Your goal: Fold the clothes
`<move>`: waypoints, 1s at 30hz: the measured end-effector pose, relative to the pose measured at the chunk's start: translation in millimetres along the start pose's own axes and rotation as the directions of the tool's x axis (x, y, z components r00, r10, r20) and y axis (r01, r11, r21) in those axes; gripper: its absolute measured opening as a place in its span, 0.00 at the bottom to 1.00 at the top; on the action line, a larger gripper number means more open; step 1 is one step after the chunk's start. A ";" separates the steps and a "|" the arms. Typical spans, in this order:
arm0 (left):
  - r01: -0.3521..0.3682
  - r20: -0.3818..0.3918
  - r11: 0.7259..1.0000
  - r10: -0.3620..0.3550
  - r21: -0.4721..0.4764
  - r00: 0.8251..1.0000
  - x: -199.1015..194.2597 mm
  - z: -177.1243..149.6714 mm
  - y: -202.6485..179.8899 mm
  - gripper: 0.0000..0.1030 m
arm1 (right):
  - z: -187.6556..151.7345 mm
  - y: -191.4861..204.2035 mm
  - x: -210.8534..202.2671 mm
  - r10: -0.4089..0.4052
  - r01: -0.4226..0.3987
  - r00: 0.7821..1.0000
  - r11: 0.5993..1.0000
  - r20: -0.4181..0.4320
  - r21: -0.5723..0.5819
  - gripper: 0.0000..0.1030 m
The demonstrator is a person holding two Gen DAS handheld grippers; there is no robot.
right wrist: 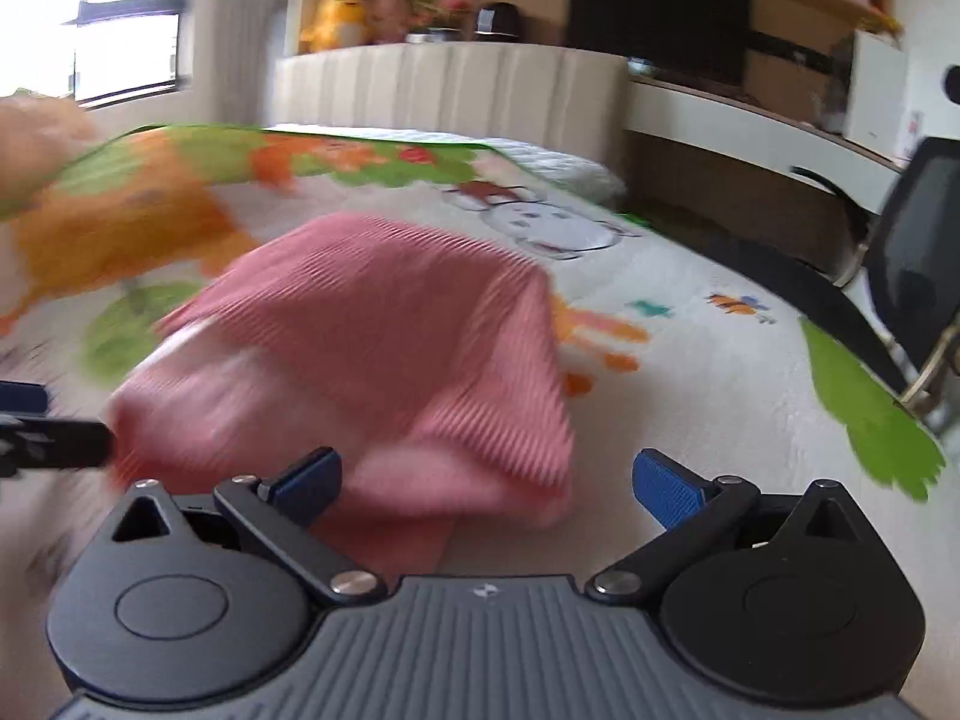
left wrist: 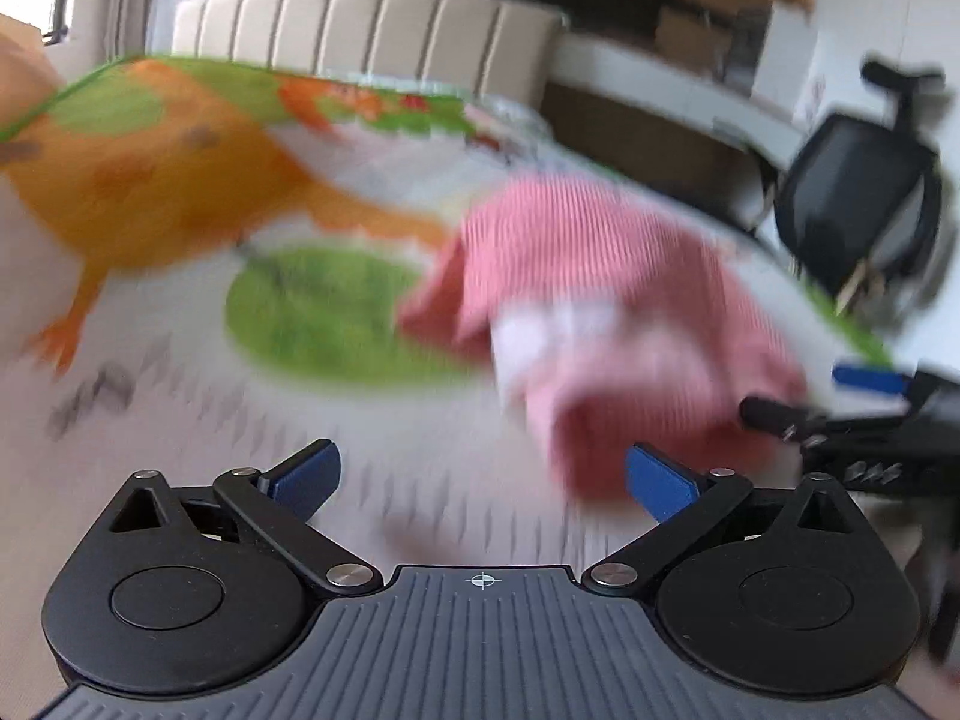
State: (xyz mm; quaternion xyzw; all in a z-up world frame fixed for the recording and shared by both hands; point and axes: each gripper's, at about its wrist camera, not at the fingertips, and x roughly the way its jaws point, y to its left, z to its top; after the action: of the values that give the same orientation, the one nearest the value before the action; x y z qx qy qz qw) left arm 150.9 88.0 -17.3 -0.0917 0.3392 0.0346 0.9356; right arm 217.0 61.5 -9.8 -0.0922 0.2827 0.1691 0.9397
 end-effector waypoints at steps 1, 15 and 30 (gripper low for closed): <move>-0.003 -0.025 1.000 0.003 0.020 1.000 -6.0 -10.8 -4.1 1.00 | -9.6 3.7 -10.1 0.018 -0.018 1.000 1.000 -0.002 -0.018 1.00; -0.135 0.001 0.987 0.136 0.093 0.991 -19.5 -38.7 -28.3 1.00 | -59.5 -2.2 -51.7 0.051 -0.045 0.995 0.996 -0.083 0.076 1.00; -0.104 -0.005 0.991 0.104 0.089 0.995 -18.1 -38.1 -26.1 1.00 | -59.9 -0.5 -50.7 0.044 -0.038 0.995 0.997 -0.088 0.068 1.00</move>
State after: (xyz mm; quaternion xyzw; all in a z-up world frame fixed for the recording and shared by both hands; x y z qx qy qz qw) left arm 116.4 55.0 -30.5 -0.0327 0.3491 0.0678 0.9340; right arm 147.5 31.5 -30.6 -0.0627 0.3320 0.1747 0.9248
